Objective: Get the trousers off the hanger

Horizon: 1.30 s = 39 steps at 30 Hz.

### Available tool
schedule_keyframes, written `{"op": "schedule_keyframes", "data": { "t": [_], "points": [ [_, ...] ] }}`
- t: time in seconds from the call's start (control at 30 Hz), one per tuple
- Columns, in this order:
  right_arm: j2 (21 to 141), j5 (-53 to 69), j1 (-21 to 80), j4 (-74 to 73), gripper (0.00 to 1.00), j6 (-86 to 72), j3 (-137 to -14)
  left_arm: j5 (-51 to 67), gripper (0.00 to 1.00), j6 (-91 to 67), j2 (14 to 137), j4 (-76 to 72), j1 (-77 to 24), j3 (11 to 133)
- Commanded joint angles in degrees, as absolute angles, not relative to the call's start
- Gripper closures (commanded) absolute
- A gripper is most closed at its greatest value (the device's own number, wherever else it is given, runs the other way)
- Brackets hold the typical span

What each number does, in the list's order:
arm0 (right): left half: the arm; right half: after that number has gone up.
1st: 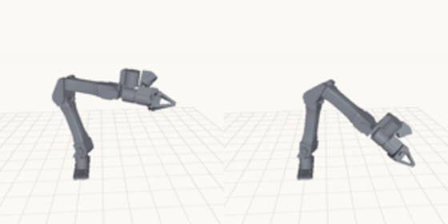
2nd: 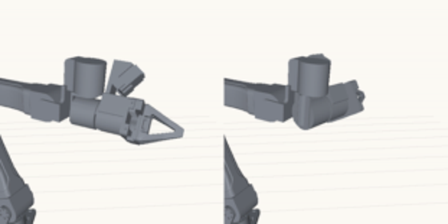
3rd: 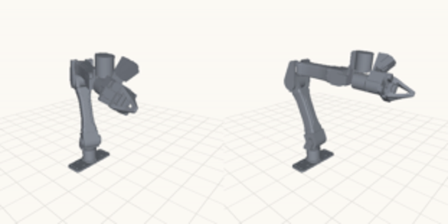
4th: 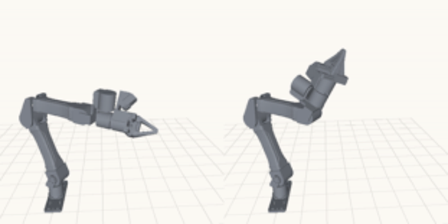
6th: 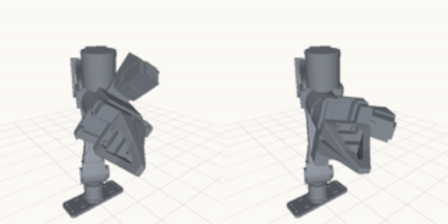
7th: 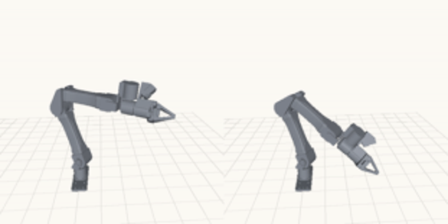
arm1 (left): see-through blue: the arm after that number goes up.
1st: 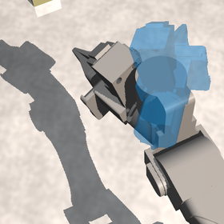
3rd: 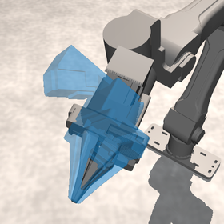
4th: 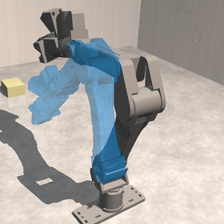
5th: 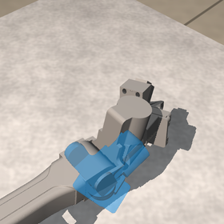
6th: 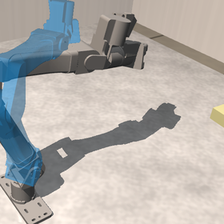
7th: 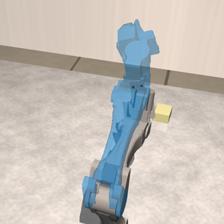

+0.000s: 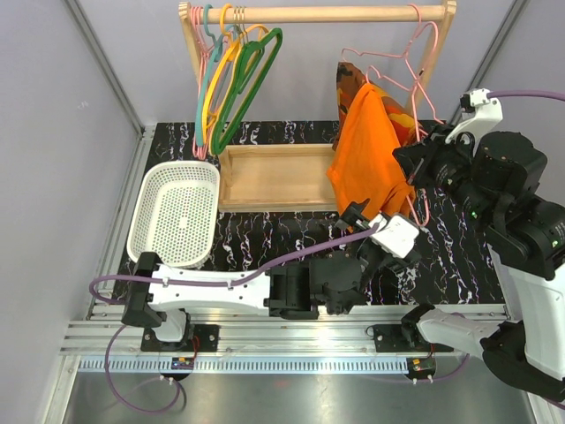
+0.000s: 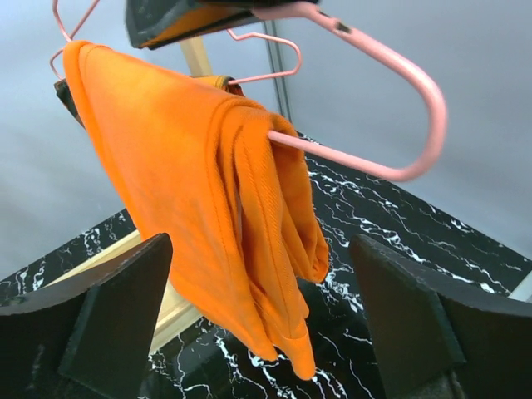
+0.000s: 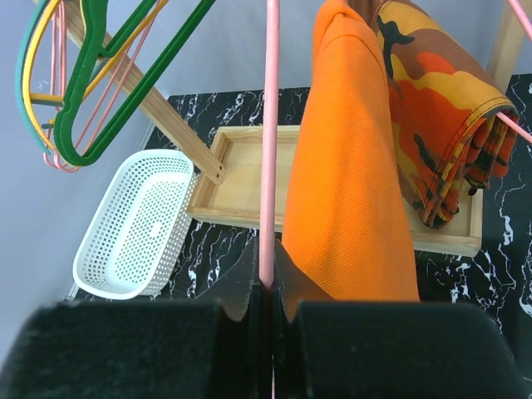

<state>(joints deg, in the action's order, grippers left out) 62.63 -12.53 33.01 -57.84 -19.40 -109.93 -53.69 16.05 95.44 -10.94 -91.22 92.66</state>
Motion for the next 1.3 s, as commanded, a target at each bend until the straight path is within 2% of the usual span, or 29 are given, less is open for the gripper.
{"op": "schedule_keyframes", "data": {
  "t": [0.0, 0.13, 0.23, 0.33, 0.5, 0.63, 0.77, 0.87, 1.03, 1.23, 1.27],
  "points": [
    [60.9, -11.3, 33.2, -45.9, 1.00, -20.5, -114.2, -56.1, 0.11, 16.4, 94.8, -16.0, -89.6, 96.2],
    [59.8, -9.8, 33.2, -45.0, 1.00, -21.3, -113.6, -55.8, 0.21, 16.2, 95.5, -14.6, -87.8, 97.7],
    [59.8, -8.7, 33.2, -44.9, 1.00, -21.7, -113.8, -55.5, 0.22, 16.1, 95.9, -14.4, -86.7, 98.5],
    [60.1, -7.2, 33.2, -44.6, 1.00, -22.1, -113.6, -54.3, 0.22, 15.6, 96.7, -13.4, -86.1, 99.5],
    [60.4, -9.6, 33.2, -44.5, 1.00, -21.6, -113.1, -53.5, 0.13, 12.8, 96.9, -10.2, -86.3, 100.5],
    [60.9, -11.3, 33.2, -44.6, 1.00, -21.1, -112.9, -51.1, 0.12, 9.0, 95.1, -9.5, -87.3, 97.6],
    [61.1, -9.1, 33.2, -43.9, 1.00, -22.4, -113.3, -53.2, 0.16, 8.9, 96.6, -12.1, -87.1, 97.0],
    [60.8, -9.2, 33.2, -44.0, 1.00, -22.3, -114.2, -53.5, 0.18, 7.0, 98.1, -8.5, -86.5, 99.2],
    [60.0, -9.0, 33.2, -44.6, 1.00, -22.4, -114.6, -55.6, 0.29, 7.4, 98.1, -8.6, -85.3, 99.6],
    [59.4, -6.2, 33.2, -45.0, 1.00, -24.0, -115.9, -56.2, 0.31, 6.2, 97.4, -8.0, -82.2, 98.1],
    [59.3, -6.1, 33.2, -44.9, 1.00, -24.2, -115.7, -56.1, 0.24, 7.1, 97.2, -8.6, -82.2, 97.9]
  ]
}}
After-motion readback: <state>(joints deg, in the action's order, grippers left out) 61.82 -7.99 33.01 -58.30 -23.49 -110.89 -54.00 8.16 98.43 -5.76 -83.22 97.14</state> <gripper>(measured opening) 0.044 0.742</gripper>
